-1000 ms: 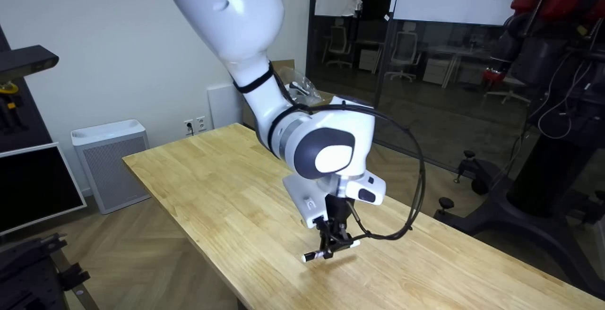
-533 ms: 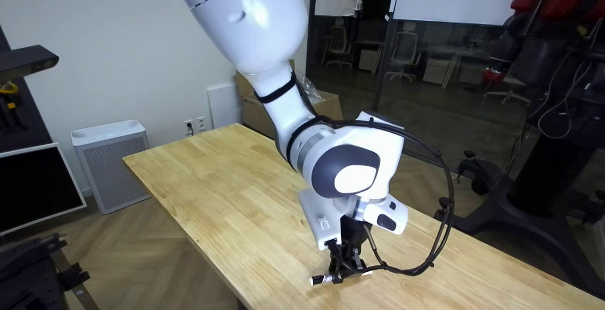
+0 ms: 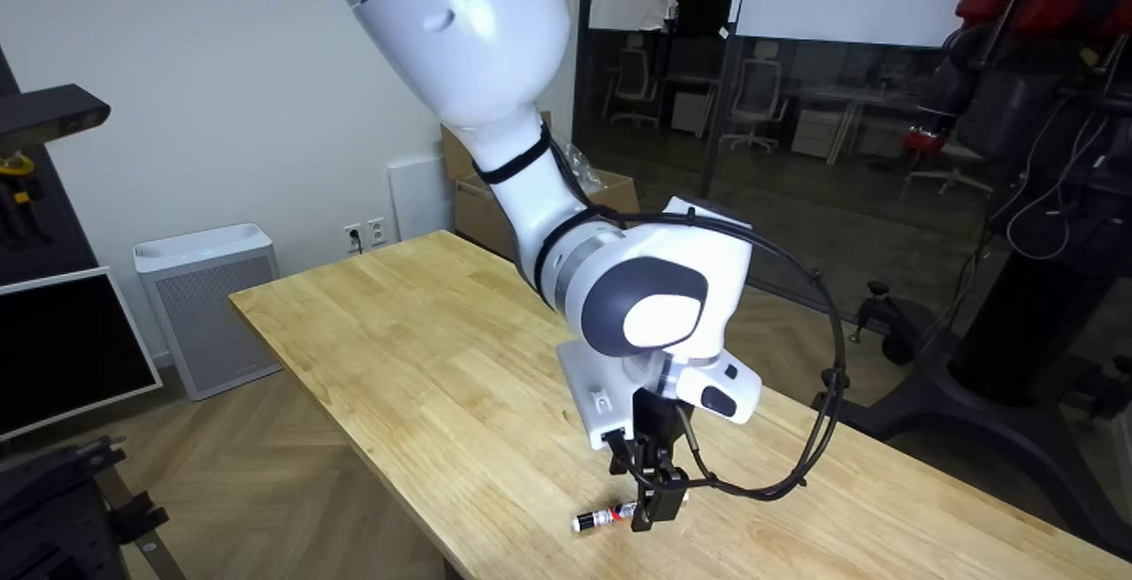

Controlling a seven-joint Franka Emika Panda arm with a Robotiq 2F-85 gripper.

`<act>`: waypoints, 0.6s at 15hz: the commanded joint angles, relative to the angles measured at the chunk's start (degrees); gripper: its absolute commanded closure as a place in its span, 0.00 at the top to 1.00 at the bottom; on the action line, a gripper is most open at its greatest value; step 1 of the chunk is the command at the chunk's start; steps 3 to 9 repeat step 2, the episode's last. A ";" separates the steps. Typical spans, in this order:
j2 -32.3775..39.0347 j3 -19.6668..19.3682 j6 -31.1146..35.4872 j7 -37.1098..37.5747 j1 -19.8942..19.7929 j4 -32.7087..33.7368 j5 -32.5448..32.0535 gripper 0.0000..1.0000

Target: Move the marker to the right

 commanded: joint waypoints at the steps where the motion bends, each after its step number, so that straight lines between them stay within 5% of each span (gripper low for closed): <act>1: -3.91 0.44 -7.94 3.56 0.72 -0.85 2.53 1.00; 9: -4.57 0.34 -9.74 4.02 1.18 -1.08 2.61 1.00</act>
